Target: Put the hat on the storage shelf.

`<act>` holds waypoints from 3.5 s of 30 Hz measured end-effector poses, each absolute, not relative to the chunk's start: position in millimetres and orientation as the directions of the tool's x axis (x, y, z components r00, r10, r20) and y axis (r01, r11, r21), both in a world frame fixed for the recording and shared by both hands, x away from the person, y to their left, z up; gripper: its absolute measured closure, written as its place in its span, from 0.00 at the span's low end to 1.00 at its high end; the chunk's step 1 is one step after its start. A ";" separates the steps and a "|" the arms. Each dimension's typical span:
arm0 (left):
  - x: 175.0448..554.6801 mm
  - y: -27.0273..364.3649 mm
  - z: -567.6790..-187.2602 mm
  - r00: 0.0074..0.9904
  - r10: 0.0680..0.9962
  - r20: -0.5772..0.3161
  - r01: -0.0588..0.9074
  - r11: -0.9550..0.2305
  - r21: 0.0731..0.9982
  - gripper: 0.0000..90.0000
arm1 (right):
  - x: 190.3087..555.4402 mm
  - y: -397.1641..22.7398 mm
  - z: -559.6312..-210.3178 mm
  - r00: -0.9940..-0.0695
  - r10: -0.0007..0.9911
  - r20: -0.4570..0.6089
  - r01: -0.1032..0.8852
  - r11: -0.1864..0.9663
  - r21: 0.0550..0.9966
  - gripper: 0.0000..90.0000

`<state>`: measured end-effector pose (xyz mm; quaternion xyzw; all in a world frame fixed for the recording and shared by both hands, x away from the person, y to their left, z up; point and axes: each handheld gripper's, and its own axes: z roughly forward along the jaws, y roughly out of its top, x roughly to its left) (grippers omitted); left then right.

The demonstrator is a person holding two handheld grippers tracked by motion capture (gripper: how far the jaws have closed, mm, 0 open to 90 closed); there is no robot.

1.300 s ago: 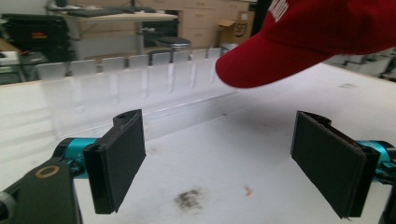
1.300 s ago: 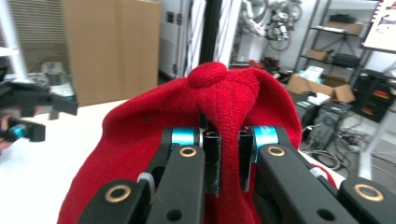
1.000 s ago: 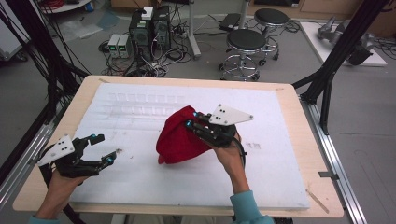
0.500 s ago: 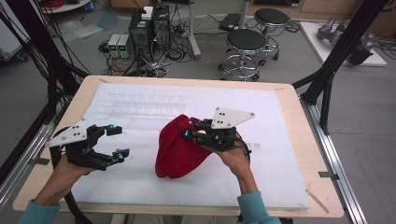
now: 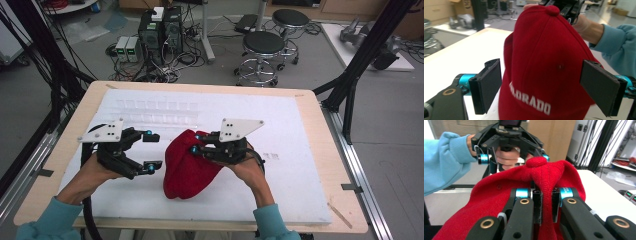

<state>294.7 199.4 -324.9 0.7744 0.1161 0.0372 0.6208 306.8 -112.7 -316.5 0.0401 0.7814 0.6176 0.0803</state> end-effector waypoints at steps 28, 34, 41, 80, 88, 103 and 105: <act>304.4 165.9 -336.3 0.974 0.148 -0.174 0.212 -0.309 0.927 0.60 | 308.4 -102.0 -319.8 -0.989 0.108 -0.099 -0.066 0.277 0.959 0.95; 302.4 165.3 -336.0 0.967 0.164 -0.197 0.242 -0.326 0.914 0.79 | 308.0 -102.6 -320.2 -0.989 0.115 -0.097 -0.061 0.283 0.957 0.93; 299.0 166.4 -334.2 0.971 0.157 -0.180 0.224 -0.341 0.913 0.91 | 308.4 -102.2 -320.8 -0.988 0.123 -0.093 -0.054 0.284 0.957 0.90; 304.0 186.7 -327.3 0.952 0.271 -0.143 0.229 -0.319 0.920 0.92 | 296.5 -118.9 -313.9 -0.974 0.214 -0.078 -0.015 0.281 0.959 0.13; 305.4 184.6 -323.1 0.943 0.302 -0.139 0.236 -0.314 0.920 0.92 | 286.1 -118.0 -311.7 -0.966 0.243 -0.089 -0.015 0.292 0.956 0.13; 319.2 179.9 -296.2 0.894 0.436 -0.105 0.252 -0.296 0.921 0.92 | 258.9 -115.6 -321.8 -0.949 0.310 -0.062 0.013 0.232 0.973 0.13; 320.8 178.5 -294.3 0.894 0.435 -0.104 0.251 -0.294 0.922 0.92 | 256.8 -114.3 -323.8 -0.949 0.310 -0.057 0.015 0.227 0.974 0.13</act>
